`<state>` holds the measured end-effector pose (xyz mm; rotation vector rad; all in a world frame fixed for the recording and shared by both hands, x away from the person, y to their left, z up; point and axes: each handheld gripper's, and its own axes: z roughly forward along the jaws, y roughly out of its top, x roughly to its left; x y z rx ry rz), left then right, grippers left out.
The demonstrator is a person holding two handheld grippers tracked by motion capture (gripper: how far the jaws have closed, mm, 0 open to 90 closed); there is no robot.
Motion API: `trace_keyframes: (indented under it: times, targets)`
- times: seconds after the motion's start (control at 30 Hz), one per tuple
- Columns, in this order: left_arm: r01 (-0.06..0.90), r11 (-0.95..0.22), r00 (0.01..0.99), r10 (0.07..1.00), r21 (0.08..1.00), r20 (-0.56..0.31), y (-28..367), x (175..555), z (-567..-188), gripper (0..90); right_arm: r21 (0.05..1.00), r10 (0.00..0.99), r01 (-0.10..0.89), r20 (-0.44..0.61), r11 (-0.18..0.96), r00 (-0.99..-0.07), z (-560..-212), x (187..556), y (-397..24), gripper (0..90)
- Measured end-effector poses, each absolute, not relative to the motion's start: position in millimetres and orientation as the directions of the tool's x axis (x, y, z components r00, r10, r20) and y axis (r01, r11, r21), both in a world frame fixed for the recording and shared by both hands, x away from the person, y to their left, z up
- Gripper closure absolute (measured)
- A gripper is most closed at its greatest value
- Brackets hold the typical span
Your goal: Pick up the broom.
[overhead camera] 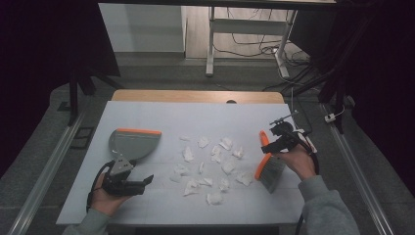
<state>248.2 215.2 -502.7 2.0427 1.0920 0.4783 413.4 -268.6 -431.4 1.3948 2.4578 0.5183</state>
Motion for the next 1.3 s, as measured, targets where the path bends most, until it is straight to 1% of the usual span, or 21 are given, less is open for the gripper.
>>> trace_keyframes:
  times: [0.13, 0.3, 0.63, 0.87, 1.0, 1.07, 1.1, 1.17, 1.2, 1.23, 1.27, 1.3]
  targets:
    - [0.537, -0.349, 0.565, 0.825, 0.768, -0.021, 215, 248, -503, 19.5, 0.396, 0.888, 0.808, -0.042, 0.436, -0.459, -442, 429, -272, 29.9]
    - [0.540, -0.355, 0.570, 0.821, 0.763, -0.022, 214, 248, -504, 19.6, 0.356, 0.900, 0.835, -0.044, 0.419, -0.433, -454, 442, -271, 30.1]
    - [0.537, -0.356, 0.572, 0.820, 0.765, -0.020, 215, 248, -504, 19.6, 0.281, 0.932, 0.890, -0.053, 0.359, -0.359, -470, 453, -272, 32.0]
    - [0.536, -0.362, 0.576, 0.818, 0.763, -0.016, 214, 248, -505, 19.7, 0.238, 0.941, 0.911, -0.053, 0.336, -0.334, -480, 458, -270, 34.9]
    - [0.530, -0.365, 0.578, 0.816, 0.765, -0.011, 214, 247, -505, 19.7, 0.209, 0.947, 0.924, -0.064, 0.321, -0.315, -488, 460, -267, 40.0]
    - [0.530, -0.367, 0.579, 0.815, 0.765, -0.010, 214, 247, -505, 19.6, 0.205, 0.949, 0.926, -0.060, 0.317, -0.311, -489, 460, -266, 40.9]
    - [0.530, -0.366, 0.578, 0.816, 0.764, -0.010, 214, 247, -505, 19.7, 0.203, 0.946, 0.924, -0.065, 0.325, -0.318, -489, 459, -265, 47.4]
    - [0.530, -0.369, 0.579, 0.815, 0.763, -0.008, 214, 246, -505, 19.7, 0.198, 0.941, 0.920, -0.067, 0.340, -0.333, -488, 458, -263, 54.3]
    - [0.530, -0.369, 0.579, 0.815, 0.763, -0.008, 214, 246, -505, 19.6, 0.198, 0.943, 0.922, -0.066, 0.332, -0.325, -488, 458, -262, 57.0]
    - [0.528, -0.370, 0.579, 0.815, 0.764, -0.005, 213, 246, -504, 19.6, 0.198, 0.943, 0.922, -0.066, 0.332, -0.325, -488, 458, -262, 57.0]
    - [0.523, -0.374, 0.581, 0.814, 0.766, 0.001, 212, 245, -504, 19.6, 0.206, 0.950, 0.927, -0.064, 0.313, -0.307, -488, 457, -262, 60.9]
    - [0.523, -0.374, 0.581, 0.814, 0.766, 0.001, 212, 245, -504, 19.6, 0.205, 0.951, 0.929, -0.064, 0.309, -0.303, -487, 456, -262, 62.1]
